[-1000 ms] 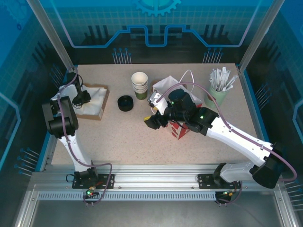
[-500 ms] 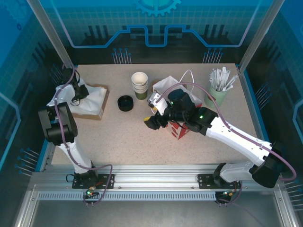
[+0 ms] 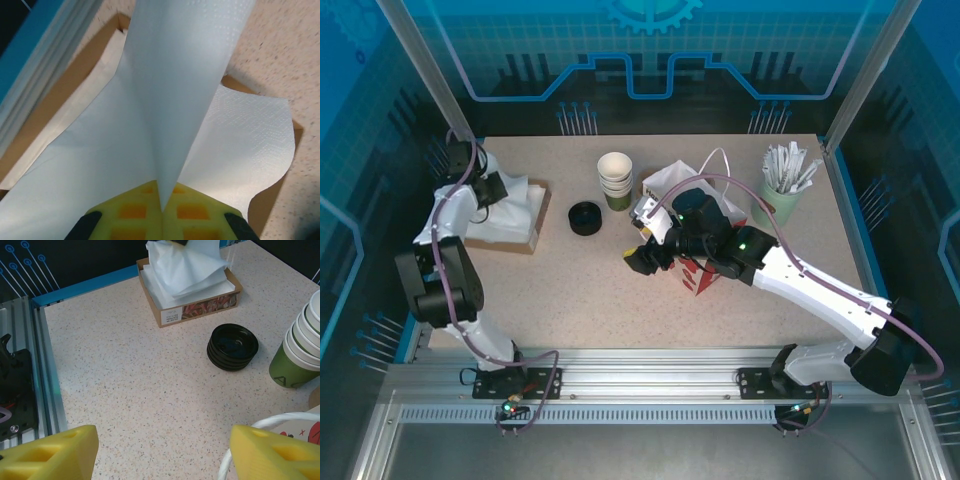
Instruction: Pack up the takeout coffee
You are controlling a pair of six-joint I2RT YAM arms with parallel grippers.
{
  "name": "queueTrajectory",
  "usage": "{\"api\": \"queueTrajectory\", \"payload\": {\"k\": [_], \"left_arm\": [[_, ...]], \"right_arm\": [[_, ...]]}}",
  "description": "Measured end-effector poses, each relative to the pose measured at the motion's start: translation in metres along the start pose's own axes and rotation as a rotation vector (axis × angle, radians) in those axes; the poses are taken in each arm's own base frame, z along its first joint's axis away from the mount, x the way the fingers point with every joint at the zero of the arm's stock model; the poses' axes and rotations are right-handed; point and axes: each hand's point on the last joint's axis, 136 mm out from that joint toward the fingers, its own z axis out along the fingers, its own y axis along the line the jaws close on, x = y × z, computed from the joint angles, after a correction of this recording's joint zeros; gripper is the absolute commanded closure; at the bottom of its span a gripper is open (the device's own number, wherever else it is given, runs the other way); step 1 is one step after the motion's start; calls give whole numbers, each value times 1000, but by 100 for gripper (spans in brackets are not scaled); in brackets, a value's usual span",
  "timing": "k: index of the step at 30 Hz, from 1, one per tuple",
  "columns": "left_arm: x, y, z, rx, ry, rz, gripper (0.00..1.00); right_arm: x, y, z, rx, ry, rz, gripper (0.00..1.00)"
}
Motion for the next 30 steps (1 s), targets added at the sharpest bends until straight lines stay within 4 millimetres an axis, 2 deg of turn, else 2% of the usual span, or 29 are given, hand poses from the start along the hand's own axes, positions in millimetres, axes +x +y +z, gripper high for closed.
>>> {"api": "queueTrajectory", "payload": {"k": [9,13,16,19,22,25,30], "left_arm": [[-30,-8,-66,24,-183,-14,100],[-29,-24,-93,98,-237,-34,100],[-23,-51,-121,210,-280,-36,100],[-20,-92,-163,350,-341,-4,100],[-12,-133,-207,487,-404,56,100],[1,-178,-249,625,-449,157,100],[20,-239,-301,795,-539,368,100]], "right_arm": [[-2,0,-1,1,-1,0,30],[-2,0,-1,2,1,1,30],[-2,-1,-1,4,0,4,29],[-2,-1,-6,12,-2,3,29],[-7,-4,-19,43,-17,-1,29],[-18,-17,-43,110,-51,7,29],[-38,-58,-109,297,-153,65,28]]}}
